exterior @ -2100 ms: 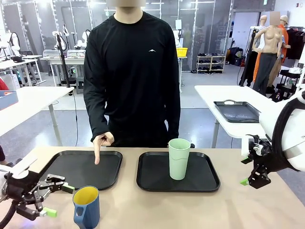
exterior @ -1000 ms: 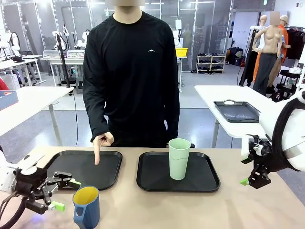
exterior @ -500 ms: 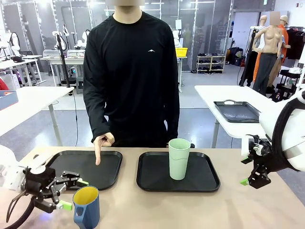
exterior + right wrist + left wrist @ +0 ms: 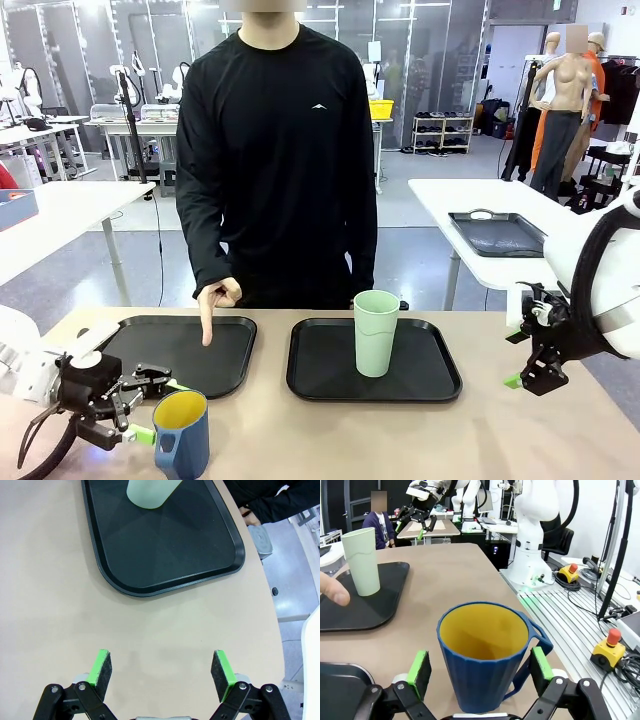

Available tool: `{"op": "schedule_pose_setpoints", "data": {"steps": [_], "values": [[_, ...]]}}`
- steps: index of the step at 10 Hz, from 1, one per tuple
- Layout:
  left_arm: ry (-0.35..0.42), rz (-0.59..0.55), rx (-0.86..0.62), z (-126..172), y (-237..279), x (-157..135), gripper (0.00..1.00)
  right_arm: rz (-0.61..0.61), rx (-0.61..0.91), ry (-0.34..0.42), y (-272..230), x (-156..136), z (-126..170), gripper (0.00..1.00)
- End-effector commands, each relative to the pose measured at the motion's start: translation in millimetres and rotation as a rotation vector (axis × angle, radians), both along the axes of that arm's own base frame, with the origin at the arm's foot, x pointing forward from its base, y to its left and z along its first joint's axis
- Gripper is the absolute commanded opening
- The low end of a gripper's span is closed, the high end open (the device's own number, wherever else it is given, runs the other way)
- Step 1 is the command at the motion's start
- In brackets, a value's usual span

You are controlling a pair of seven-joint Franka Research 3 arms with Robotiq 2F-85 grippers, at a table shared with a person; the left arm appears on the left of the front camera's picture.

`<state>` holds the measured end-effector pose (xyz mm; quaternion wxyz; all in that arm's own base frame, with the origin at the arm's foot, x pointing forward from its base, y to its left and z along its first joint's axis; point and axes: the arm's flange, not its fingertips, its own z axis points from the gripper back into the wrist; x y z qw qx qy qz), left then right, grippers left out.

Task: Sort and store the cups by type.
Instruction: Pick up the Handle plastic cup and place it into the empty Flat Tray.

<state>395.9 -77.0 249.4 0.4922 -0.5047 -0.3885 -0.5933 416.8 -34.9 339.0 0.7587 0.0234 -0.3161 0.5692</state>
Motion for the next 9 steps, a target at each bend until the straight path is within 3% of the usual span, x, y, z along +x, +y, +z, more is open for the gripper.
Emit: {"op": "schedule_pose_setpoints", "data": {"steps": [1, 9], "values": [[-0.002, -0.001, 0.000, 0, 0, 1, 1.00, -0.012, -0.002, -0.007, 1, 1, -1, 1.00], [0.014, -0.036, 0.077, -16, -15, 15, 1.00, -0.012, -0.002, -0.007, 1, 1, -1, 1.00]]}}
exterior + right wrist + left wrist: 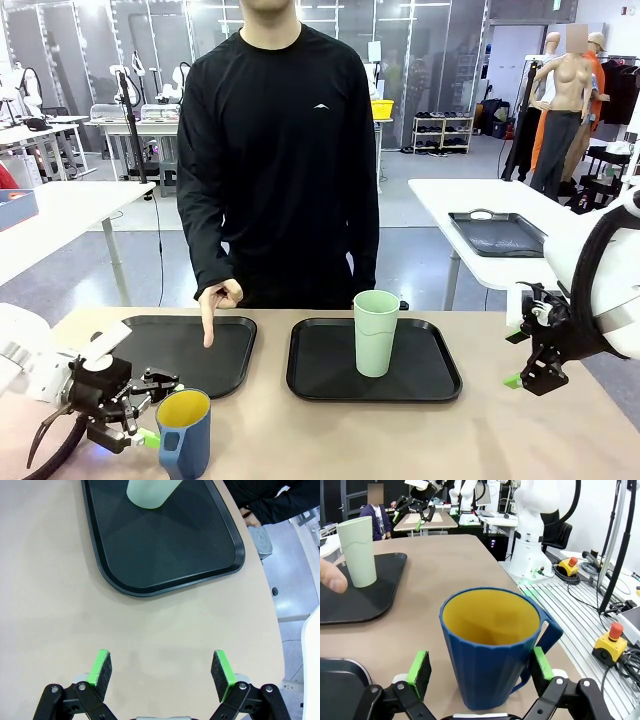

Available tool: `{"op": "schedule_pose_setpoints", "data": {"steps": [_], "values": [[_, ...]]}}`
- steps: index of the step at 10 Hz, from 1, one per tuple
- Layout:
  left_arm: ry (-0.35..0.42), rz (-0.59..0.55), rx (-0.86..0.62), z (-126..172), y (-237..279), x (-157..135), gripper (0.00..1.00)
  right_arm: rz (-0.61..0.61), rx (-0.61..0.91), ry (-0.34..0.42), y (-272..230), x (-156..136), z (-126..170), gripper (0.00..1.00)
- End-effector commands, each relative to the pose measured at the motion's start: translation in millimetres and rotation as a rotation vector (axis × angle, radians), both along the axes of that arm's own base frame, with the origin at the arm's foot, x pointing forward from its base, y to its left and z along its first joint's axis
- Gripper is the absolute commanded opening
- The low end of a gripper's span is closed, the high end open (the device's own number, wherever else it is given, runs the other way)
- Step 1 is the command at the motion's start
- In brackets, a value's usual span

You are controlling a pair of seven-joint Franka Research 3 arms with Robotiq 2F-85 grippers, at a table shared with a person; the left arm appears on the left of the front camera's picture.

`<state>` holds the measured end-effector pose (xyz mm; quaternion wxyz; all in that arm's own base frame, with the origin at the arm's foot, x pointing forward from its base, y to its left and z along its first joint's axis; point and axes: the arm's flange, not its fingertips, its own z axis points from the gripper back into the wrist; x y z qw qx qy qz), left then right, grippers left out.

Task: Sort and store the cups by type.
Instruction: Pick up the Handle plastic cup and place it into the empty Flat Tray.

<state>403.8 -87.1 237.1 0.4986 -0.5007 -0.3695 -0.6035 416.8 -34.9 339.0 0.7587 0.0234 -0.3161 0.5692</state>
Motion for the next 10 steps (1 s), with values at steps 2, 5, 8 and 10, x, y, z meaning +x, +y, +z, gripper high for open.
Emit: {"op": "schedule_pose_setpoints", "data": {"steps": [2, 5, 8, 10], "values": [[0.008, -0.027, 0.031, -9, -5, 6, 1.00, -0.012, -0.002, -0.007, 1, 1, -1, 1.00], [0.012, -0.057, 0.021, -17, -8, 1, 1.00, -0.012, -0.002, -0.007, 1, 1, -1, 1.00], [0.000, -0.108, -0.025, -27, -15, -3, 1.00, -0.012, -0.002, -0.007, 1, 1, -1, 1.00], [-0.002, -0.110, -0.046, -28, -22, 0, 1.00, -0.012, -0.002, -0.007, 1, 1, -1, 1.00]]}}
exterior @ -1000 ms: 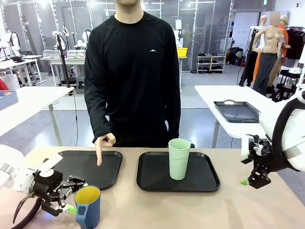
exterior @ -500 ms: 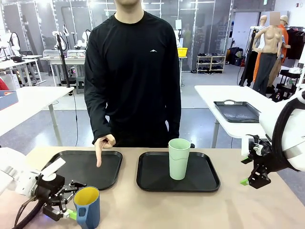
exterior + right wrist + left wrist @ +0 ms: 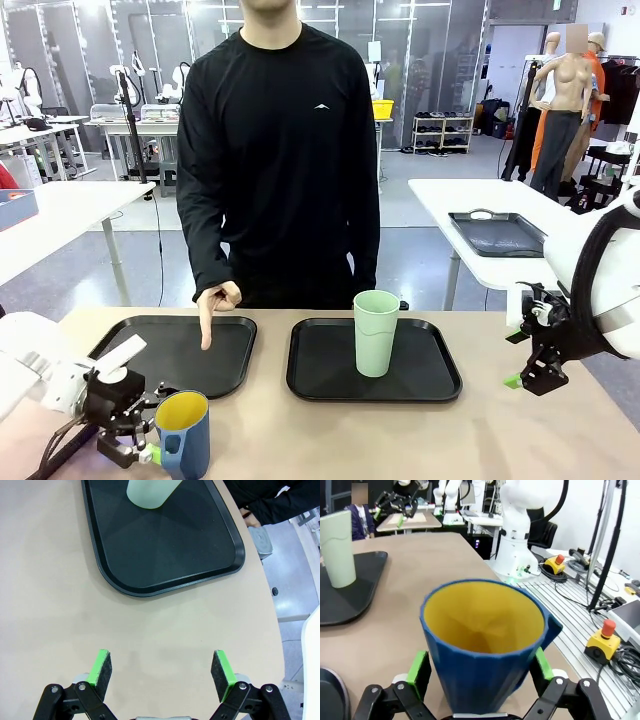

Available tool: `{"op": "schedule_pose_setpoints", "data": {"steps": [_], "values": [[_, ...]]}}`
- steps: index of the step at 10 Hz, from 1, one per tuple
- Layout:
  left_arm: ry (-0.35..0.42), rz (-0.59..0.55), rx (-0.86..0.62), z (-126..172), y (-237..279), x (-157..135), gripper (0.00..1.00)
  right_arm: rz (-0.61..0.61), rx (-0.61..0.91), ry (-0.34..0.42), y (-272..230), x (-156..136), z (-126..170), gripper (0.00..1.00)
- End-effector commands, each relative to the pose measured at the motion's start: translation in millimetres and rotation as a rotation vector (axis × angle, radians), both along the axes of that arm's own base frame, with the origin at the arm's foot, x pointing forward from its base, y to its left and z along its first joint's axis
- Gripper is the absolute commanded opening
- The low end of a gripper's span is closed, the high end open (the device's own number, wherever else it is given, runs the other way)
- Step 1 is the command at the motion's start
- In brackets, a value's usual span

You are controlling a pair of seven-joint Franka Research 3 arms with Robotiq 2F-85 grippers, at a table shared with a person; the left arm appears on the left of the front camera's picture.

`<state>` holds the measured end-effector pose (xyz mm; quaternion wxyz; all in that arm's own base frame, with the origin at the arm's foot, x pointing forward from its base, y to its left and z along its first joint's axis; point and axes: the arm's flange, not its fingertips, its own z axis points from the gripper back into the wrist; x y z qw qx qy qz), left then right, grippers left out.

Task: Sort and store the cups by type.
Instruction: Pick up the Handle plastic cup and place it into the empty Flat Tray.

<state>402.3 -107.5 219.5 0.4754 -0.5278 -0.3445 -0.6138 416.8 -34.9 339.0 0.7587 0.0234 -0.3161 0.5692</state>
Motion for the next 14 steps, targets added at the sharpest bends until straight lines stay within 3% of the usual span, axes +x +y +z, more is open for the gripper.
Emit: {"op": "schedule_pose_setpoints", "data": {"steps": [1, 7, 14], "values": [[-0.027, -0.032, -0.044, -11, -4, 2, 1.00, -0.012, -0.002, -0.007, 1, 1, -1, 1.00], [0.002, -0.109, -0.079, -24, -17, -2, 1.00, -0.012, -0.002, -0.007, 1, 1, -1, 1.00], [0.010, -0.120, -0.087, -20, -15, -6, 0.46, -0.012, -0.002, -0.007, 1, 1, -1, 1.00]]}}
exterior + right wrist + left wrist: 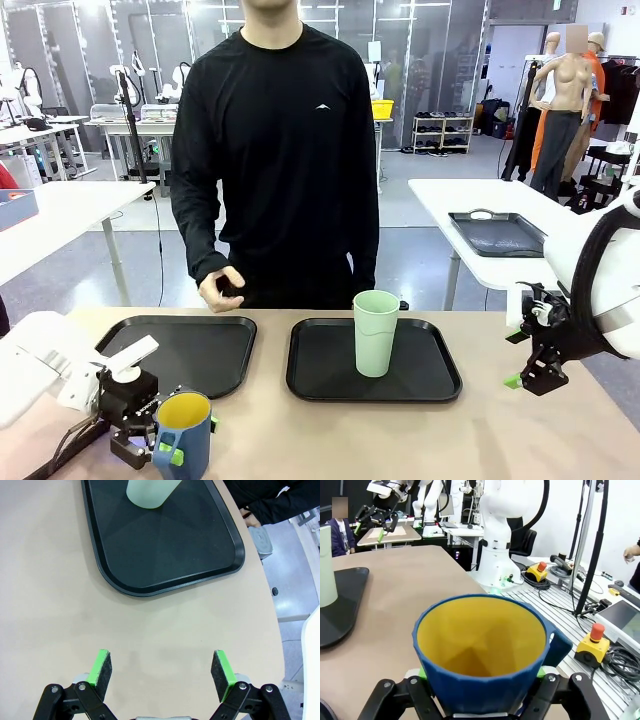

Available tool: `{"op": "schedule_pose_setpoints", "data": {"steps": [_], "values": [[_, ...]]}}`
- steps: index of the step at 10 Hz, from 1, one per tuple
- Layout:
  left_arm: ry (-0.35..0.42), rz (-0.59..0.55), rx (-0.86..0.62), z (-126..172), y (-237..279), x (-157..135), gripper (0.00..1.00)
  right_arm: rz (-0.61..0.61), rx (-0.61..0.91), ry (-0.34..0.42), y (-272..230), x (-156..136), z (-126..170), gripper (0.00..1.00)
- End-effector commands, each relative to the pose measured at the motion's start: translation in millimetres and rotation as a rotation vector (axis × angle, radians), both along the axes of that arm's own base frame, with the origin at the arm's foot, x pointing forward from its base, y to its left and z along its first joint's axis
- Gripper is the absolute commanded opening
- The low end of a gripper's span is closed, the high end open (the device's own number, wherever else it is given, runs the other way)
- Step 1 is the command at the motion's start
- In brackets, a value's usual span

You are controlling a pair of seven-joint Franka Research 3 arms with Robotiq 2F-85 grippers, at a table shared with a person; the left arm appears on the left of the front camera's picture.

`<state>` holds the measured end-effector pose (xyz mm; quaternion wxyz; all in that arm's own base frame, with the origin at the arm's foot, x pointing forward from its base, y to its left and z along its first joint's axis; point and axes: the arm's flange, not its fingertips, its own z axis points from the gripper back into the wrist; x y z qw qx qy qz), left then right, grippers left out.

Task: Sort and store the cups by type.
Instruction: Pick up the Handle plastic cup and place it into the empty Flat Tray.

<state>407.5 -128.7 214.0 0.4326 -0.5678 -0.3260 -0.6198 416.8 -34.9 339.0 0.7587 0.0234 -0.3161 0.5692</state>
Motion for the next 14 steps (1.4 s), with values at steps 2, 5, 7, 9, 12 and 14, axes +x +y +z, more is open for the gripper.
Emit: {"op": "schedule_pose_setpoints", "data": {"steps": [2, 5, 7, 9, 12, 14], "values": [[-0.016, -0.006, -0.082, 4, 11, -16, 0.46, -0.012, -0.002, -0.007, 1, 1, -1, 1.00], [-0.112, 0.088, -0.125, 55, 35, -5, 0.46, -0.012, -0.002, -0.007, 1, 1, -1, 1.00], [-0.152, 0.149, -0.108, 74, 47, 14, 0.46, -0.012, -0.002, -0.007, 1, 1, -1, 1.00], [-0.148, 0.173, -0.103, 82, 53, 23, 0.46, -0.012, -0.002, -0.007, 1, 1, -1, 1.00], [-0.134, 0.153, -0.095, 84, 57, 22, 0.46, -0.012, -0.002, -0.007, 1, 1, -1, 1.00], [-0.134, 0.153, -0.095, 84, 57, 22, 0.46, -0.012, -0.002, -0.007, 1, 1, -1, 1.00]]}}
